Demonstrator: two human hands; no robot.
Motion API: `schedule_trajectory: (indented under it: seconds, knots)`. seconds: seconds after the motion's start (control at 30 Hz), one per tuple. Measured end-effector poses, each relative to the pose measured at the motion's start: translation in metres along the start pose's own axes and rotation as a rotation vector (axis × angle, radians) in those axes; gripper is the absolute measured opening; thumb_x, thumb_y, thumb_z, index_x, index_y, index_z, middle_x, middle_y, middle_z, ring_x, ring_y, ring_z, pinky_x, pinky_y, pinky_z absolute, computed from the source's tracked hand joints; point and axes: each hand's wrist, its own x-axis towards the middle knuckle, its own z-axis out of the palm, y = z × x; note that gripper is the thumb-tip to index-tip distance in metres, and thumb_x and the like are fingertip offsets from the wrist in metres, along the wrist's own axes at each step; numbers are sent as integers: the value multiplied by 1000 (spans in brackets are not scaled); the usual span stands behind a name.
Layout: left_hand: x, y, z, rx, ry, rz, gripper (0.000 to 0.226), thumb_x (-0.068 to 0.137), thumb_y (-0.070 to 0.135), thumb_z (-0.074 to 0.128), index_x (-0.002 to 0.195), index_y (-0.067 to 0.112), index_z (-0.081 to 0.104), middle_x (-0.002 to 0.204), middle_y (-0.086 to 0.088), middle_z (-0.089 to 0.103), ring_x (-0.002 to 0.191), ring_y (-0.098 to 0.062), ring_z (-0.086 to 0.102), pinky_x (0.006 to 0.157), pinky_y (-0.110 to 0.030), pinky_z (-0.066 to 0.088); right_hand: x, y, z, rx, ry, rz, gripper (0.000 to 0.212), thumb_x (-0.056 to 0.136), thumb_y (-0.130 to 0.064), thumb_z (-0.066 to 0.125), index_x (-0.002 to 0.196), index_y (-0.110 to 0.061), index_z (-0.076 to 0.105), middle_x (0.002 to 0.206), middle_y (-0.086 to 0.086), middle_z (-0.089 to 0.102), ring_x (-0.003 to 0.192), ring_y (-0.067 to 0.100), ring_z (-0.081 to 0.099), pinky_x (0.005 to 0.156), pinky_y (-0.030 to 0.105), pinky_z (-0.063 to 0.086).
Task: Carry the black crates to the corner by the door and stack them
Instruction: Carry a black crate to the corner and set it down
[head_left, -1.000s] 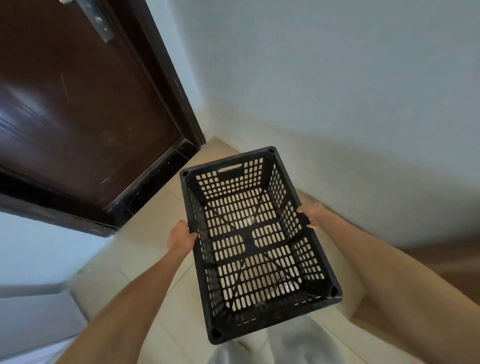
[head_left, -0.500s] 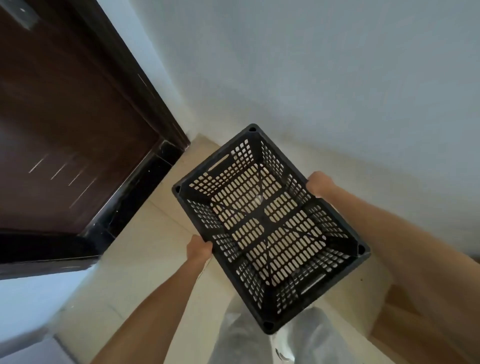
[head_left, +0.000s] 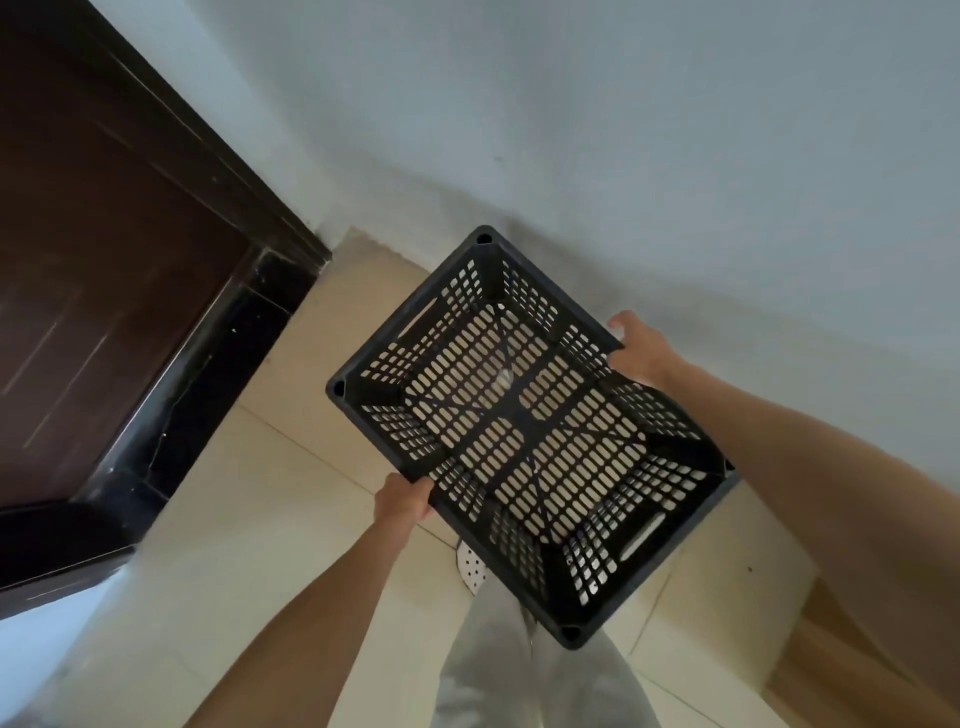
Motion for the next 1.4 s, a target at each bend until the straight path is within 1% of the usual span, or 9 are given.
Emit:
schedule_trajectory:
  seconds: [0.2,0.3,0.4,0.53,0.77,0.97,1.13,1.23,1.4]
  knots:
    - [65,2,42,-86,-26,-69,31,89,15,66,116,3,55,111,-16,64,88,-27,69,78,-34,60,78,24,41,43,-65,-8,58,85,-8,60,137,-19,35,126,16,55,98,25,51,77,33,41]
    - [91,4,58,-83,-58,-91,31,91,18,65,118,5,56,112,-15,66,81,-22,69,65,-28,59,112,35,58,28,-90,-8,59,86,-8,59,138,-19,35,129,17,54,108,31,53,80,34,42]
    - [109,11,68,-64,-110,-125,34,91,20,65,122,7,55,118,-15,65,93,-24,71,56,-22,54,137,42,74,-14,-103,-7,56,88,-8,56,139,-18,36,132,18,53,119,35,51,86,38,43]
    - [125,17,80,-59,-166,-147,29,92,20,64,116,7,53,121,-16,65,96,-25,72,66,-25,58,163,48,83,-44,-72,16,57,87,-6,57,140,-13,38,135,18,52,124,35,49,96,39,41]
    - [143,20,101,-80,-246,-157,41,92,18,63,130,7,50,127,-15,62,91,-24,72,72,-27,60,194,60,92,49,-108,50,61,82,3,54,140,-7,39,139,18,47,127,32,44,93,29,33]
    - [151,24,101,33,-276,-144,35,93,21,62,124,7,51,118,-13,68,70,-15,68,49,-20,52,202,63,98,40,-81,53,64,82,-1,56,143,-9,37,138,18,47,125,32,47,94,28,36]
    - [144,30,88,356,-344,13,28,92,20,61,116,7,56,108,-10,69,92,-22,71,82,-31,59,182,40,102,-128,-92,33,64,87,-11,57,146,-8,32,143,20,42,131,36,42,107,40,37]
    - [125,45,69,377,-359,137,28,90,23,62,115,11,55,99,-8,70,86,-20,70,78,-31,57,153,12,103,-228,-133,-37,67,90,-17,53,150,-12,25,152,16,31,137,35,35,111,39,33]
    - [69,54,18,623,-166,492,13,89,28,57,101,23,59,90,3,60,86,-19,60,72,-33,47,85,-42,90,-488,-245,-197,52,91,-19,49,142,-21,39,144,12,42,129,33,44,104,44,41]
